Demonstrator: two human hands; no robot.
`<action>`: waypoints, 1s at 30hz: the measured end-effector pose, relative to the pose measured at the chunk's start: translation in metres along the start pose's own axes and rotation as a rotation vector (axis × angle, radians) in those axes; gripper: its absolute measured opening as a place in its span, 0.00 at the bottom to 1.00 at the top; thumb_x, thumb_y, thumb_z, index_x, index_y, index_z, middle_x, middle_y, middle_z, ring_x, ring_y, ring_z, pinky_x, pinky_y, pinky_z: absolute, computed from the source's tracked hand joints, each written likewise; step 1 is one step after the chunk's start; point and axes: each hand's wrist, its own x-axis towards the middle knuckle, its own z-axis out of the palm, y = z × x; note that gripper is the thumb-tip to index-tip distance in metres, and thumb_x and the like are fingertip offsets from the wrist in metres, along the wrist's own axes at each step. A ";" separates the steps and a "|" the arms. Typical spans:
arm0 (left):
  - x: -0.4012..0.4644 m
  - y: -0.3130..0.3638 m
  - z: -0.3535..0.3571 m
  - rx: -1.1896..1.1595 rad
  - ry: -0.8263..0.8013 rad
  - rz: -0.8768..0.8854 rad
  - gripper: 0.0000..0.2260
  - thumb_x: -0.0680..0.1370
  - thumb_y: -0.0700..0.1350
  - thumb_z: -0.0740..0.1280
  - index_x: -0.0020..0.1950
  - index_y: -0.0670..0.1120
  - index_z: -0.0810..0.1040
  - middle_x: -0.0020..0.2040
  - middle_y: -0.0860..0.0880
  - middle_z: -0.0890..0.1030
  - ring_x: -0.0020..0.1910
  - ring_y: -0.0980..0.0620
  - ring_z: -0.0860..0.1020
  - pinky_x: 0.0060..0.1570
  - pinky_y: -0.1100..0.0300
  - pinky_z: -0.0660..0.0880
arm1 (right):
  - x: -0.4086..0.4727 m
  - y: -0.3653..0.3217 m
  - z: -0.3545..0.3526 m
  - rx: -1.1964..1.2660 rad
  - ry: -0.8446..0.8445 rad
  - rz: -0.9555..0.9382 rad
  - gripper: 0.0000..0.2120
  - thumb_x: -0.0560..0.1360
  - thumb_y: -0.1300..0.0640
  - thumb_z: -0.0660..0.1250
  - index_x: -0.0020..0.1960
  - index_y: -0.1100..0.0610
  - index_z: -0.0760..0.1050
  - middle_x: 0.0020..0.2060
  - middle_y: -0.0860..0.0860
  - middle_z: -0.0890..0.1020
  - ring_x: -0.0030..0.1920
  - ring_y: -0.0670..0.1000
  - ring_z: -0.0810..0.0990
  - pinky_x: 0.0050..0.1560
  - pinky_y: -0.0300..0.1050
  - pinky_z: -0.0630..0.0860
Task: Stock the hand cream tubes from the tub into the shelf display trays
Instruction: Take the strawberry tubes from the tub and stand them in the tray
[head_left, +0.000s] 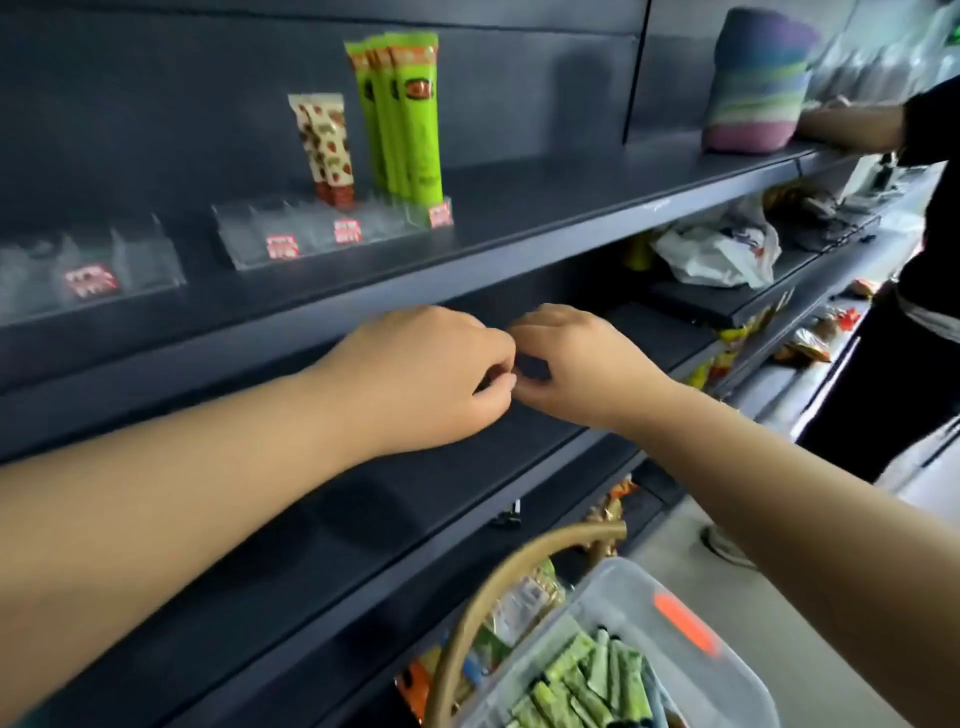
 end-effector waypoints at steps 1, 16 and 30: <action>0.001 0.007 0.013 -0.029 -0.012 0.005 0.10 0.78 0.53 0.55 0.46 0.50 0.73 0.43 0.54 0.75 0.45 0.52 0.74 0.38 0.58 0.67 | -0.012 0.002 0.005 0.011 -0.036 0.013 0.14 0.69 0.54 0.58 0.36 0.60 0.79 0.30 0.53 0.81 0.32 0.56 0.79 0.37 0.42 0.75; -0.048 0.034 0.193 -0.454 -0.184 -0.136 0.10 0.78 0.48 0.59 0.49 0.46 0.77 0.47 0.50 0.79 0.45 0.49 0.75 0.39 0.57 0.72 | -0.173 0.006 0.091 0.039 -0.458 0.487 0.09 0.73 0.57 0.66 0.51 0.56 0.81 0.49 0.52 0.83 0.48 0.54 0.81 0.48 0.43 0.77; -0.124 0.112 0.318 -0.546 -0.447 -0.783 0.06 0.77 0.47 0.61 0.49 0.49 0.77 0.49 0.53 0.80 0.46 0.49 0.79 0.38 0.60 0.71 | -0.285 0.042 0.177 0.279 -1.101 0.660 0.14 0.78 0.53 0.58 0.59 0.54 0.75 0.56 0.53 0.80 0.56 0.54 0.78 0.55 0.44 0.74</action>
